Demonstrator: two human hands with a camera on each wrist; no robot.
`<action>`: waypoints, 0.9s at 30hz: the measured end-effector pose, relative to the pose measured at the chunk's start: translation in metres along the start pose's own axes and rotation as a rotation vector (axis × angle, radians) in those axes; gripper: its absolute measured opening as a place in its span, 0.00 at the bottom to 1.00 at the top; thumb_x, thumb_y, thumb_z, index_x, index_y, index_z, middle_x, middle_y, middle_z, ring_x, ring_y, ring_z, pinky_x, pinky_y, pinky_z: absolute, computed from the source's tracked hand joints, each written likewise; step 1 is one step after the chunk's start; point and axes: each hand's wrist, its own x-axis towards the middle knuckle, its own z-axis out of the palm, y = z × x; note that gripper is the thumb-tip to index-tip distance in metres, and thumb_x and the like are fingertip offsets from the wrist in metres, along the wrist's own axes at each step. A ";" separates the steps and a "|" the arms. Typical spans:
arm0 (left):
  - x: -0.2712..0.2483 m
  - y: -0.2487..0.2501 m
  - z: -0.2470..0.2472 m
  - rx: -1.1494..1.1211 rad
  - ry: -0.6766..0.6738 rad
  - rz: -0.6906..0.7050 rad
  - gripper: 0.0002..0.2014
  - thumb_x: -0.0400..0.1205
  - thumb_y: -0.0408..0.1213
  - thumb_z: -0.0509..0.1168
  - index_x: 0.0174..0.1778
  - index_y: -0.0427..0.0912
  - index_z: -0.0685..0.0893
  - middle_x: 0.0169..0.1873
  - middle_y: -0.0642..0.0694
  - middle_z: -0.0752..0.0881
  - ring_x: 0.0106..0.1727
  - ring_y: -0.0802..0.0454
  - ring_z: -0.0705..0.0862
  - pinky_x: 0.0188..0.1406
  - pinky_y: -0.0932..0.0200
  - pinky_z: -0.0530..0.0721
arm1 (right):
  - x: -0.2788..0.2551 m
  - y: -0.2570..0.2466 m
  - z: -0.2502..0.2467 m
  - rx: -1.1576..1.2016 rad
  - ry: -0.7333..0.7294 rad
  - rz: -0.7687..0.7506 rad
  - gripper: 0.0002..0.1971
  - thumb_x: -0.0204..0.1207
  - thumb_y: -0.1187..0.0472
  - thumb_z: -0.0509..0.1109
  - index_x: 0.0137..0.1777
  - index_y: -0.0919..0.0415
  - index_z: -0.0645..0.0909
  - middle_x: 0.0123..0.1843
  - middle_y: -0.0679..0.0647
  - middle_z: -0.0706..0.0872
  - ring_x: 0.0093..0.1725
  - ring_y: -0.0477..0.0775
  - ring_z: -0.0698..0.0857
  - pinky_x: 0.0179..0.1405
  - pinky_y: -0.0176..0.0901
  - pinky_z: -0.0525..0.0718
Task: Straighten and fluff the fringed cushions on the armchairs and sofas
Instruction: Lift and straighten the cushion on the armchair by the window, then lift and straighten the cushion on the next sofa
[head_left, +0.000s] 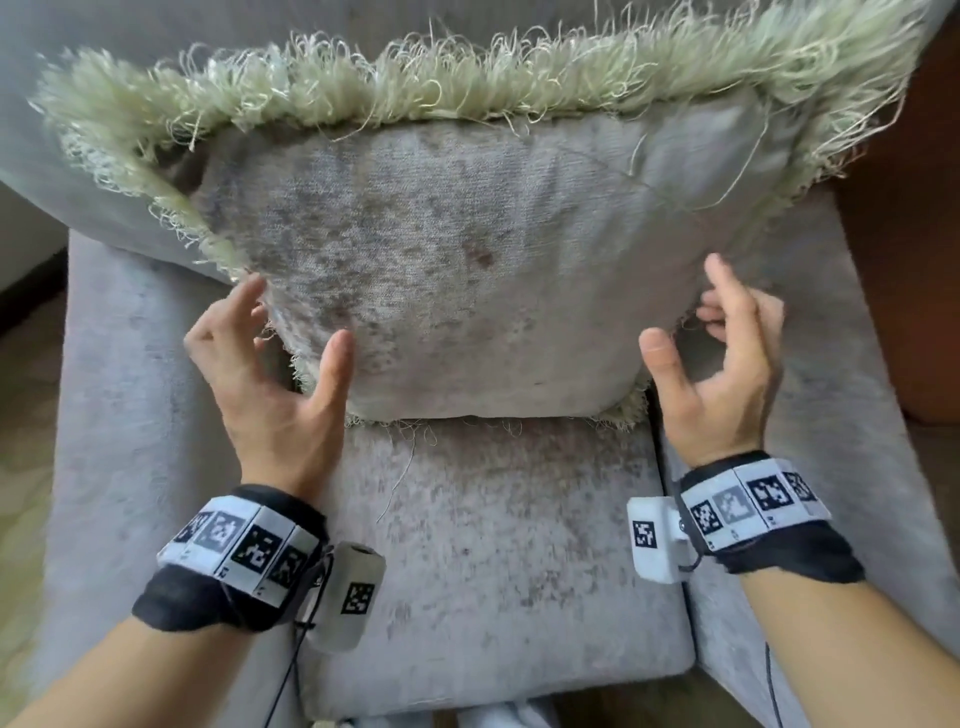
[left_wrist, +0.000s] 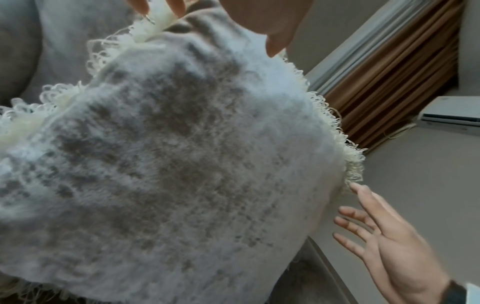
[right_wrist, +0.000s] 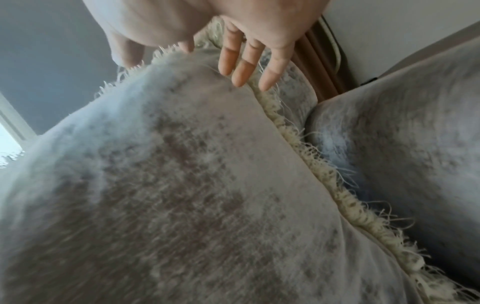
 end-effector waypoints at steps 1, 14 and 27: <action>-0.003 0.008 -0.003 0.032 -0.035 0.038 0.26 0.80 0.46 0.72 0.74 0.47 0.76 0.66 0.43 0.74 0.68 0.47 0.79 0.71 0.49 0.80 | -0.001 -0.008 -0.007 -0.011 -0.031 0.017 0.31 0.77 0.46 0.72 0.75 0.65 0.78 0.60 0.57 0.77 0.56 0.57 0.82 0.62 0.43 0.82; -0.036 0.198 0.029 0.484 -1.236 0.530 0.28 0.82 0.59 0.66 0.78 0.59 0.72 0.65 0.52 0.86 0.65 0.46 0.85 0.64 0.44 0.84 | -0.021 -0.106 -0.160 -0.356 -0.636 0.383 0.29 0.76 0.38 0.71 0.74 0.50 0.80 0.56 0.50 0.86 0.58 0.57 0.84 0.63 0.55 0.81; -0.193 0.444 0.056 0.294 -1.524 0.977 0.27 0.82 0.57 0.67 0.77 0.56 0.75 0.60 0.51 0.89 0.59 0.49 0.88 0.64 0.44 0.85 | -0.127 -0.199 -0.430 -0.573 -0.350 0.679 0.29 0.80 0.40 0.68 0.79 0.49 0.74 0.61 0.50 0.85 0.60 0.54 0.84 0.56 0.50 0.83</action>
